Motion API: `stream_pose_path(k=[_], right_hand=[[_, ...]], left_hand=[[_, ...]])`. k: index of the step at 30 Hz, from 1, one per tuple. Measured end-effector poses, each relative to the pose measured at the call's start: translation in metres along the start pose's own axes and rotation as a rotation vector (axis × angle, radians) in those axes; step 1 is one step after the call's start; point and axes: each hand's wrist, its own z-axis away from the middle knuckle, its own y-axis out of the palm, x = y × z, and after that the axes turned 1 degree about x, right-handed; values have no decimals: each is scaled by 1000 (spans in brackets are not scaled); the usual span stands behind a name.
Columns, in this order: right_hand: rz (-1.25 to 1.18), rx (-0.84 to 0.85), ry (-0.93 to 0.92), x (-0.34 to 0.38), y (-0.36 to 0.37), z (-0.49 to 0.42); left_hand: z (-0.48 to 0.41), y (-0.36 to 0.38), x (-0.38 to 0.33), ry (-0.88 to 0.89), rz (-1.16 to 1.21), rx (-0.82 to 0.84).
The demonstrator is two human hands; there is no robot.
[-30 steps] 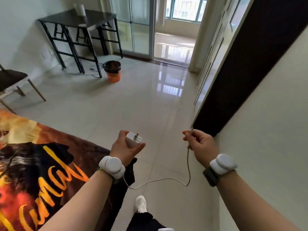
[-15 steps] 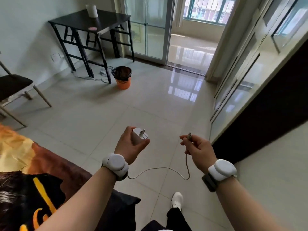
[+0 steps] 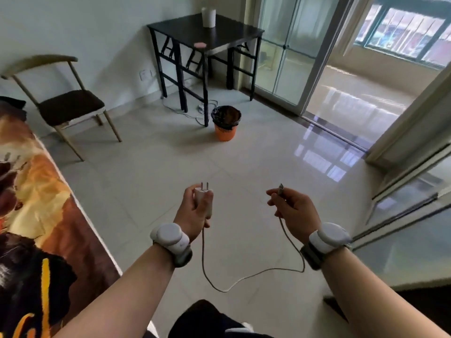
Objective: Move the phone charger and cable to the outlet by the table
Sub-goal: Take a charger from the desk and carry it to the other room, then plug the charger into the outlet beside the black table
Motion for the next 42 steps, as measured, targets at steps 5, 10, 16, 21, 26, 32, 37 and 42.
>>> stream_pose_path(k=[5,10,16,21,26,32,37,42], right_hand=[[2,173,-23,15,46,-110],[30,235,-98,43,91,-209],[9,283,-79,91,143,-336],[-60,291,-55,122,180,-422],[-82,329,-35,133,214,-499],[-113,361,-70,153,253,-619],[-68,456,-73,183,270,-727],[-32,535,-84,218,300,-826]], left_hand=[[-76,-37,-7,-31,53,-213],[-165,-83,-13,-35,47,-304],[-284,-136,-41,-40,9,-336],[-370,-166,-64,-46,7,-358],[-441,-183,-70,-83,10,-358],[-558,-201,-88,-92,-2,-415],[-655,-207,-123,-109,3,-454],[-739,-225,-144,-118,57,-538]])
